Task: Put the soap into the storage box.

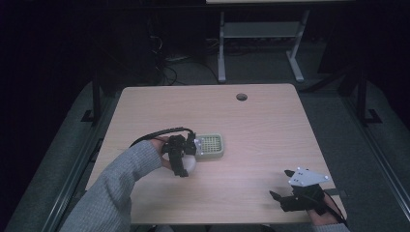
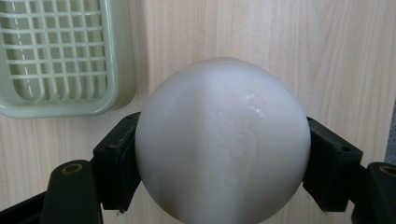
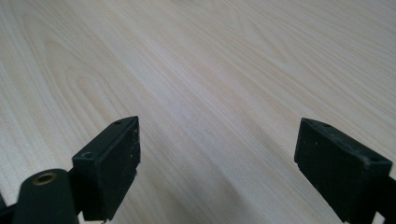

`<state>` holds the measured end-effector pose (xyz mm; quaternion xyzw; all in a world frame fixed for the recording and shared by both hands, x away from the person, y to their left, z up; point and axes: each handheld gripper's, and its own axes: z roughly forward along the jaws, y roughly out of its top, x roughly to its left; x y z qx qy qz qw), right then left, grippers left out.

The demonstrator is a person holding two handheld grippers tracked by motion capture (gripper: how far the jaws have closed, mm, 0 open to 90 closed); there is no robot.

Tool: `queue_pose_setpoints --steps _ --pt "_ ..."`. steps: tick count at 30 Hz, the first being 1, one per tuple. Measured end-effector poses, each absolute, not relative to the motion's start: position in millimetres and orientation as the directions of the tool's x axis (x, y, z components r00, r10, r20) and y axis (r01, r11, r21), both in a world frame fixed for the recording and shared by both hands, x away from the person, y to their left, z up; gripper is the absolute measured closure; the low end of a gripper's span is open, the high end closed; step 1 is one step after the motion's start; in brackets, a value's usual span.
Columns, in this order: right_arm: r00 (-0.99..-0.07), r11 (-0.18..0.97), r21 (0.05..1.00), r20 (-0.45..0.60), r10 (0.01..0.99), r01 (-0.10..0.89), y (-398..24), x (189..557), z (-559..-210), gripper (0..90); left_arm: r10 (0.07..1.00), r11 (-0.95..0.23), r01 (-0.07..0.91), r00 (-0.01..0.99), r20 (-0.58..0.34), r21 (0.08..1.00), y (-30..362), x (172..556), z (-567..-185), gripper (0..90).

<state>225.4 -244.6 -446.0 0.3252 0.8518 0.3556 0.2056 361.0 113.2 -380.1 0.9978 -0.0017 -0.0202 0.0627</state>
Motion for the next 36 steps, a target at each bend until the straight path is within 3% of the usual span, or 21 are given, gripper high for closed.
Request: queue_pose_setpoints --steps 36 --pt "-0.704 0.528 0.745 -0.113 0.702 0.407 -245 225 -446 13.9 -0.033 -0.993 -0.032 0.999 -0.013 0.115 87 384 -361 24.4"
